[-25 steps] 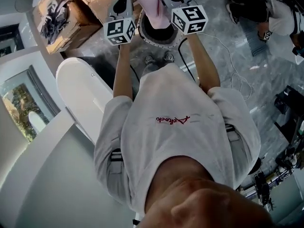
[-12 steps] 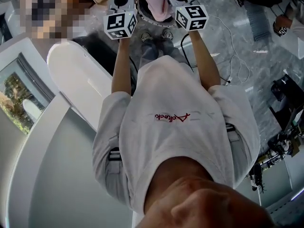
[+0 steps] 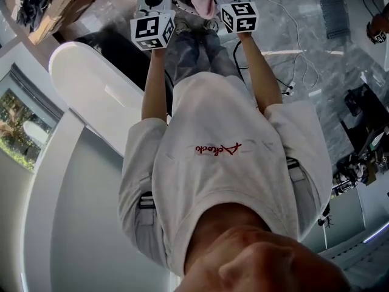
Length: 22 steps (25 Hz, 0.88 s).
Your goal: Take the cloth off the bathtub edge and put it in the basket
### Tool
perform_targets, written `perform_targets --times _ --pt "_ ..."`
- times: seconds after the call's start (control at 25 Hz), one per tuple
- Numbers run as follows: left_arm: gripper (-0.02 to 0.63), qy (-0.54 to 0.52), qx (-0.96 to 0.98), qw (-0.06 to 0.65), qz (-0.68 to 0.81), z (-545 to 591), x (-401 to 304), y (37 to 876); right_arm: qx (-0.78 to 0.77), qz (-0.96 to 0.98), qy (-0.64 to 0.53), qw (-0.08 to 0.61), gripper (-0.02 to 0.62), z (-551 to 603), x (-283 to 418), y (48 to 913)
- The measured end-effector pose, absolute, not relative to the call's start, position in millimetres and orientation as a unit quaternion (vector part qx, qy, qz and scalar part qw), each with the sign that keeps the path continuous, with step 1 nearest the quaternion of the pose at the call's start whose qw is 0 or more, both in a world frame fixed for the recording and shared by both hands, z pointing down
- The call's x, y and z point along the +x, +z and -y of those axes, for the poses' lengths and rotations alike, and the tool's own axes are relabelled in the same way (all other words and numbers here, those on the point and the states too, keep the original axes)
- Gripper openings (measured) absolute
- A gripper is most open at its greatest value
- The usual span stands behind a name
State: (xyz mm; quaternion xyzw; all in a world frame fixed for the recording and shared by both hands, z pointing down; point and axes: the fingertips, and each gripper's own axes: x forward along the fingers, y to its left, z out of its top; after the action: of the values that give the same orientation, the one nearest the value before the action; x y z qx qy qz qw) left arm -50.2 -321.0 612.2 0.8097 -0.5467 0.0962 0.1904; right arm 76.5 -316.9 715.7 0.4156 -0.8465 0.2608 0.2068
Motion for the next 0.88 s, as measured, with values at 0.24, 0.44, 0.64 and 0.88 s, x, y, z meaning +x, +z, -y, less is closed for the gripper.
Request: perform_targets --times 0.24,0.44,0.64,0.88 --pt "0.000 0.096 0.806 0.203 0.548 321.7 -50.9 627.8 0.422 0.811 0.262 0.309 0.333 306.4 90.0 776.0" --pt "0.000 0.093 0.808 0.203 0.545 325.6 -46.7 627.6 0.430 0.812 0.269 0.289 0.293 310.2 97.5 766.6" --pt "0.000 0.089 0.815 0.195 0.539 331.3 -39.9 617.8 0.434 0.818 0.269 0.263 0.199 320.0 99.4 744.8" --pt "0.000 0.080 0.821 0.175 0.538 337.3 -34.9 594.7 0.476 0.819 0.227 0.227 0.021 336.4 113.4 705.9"
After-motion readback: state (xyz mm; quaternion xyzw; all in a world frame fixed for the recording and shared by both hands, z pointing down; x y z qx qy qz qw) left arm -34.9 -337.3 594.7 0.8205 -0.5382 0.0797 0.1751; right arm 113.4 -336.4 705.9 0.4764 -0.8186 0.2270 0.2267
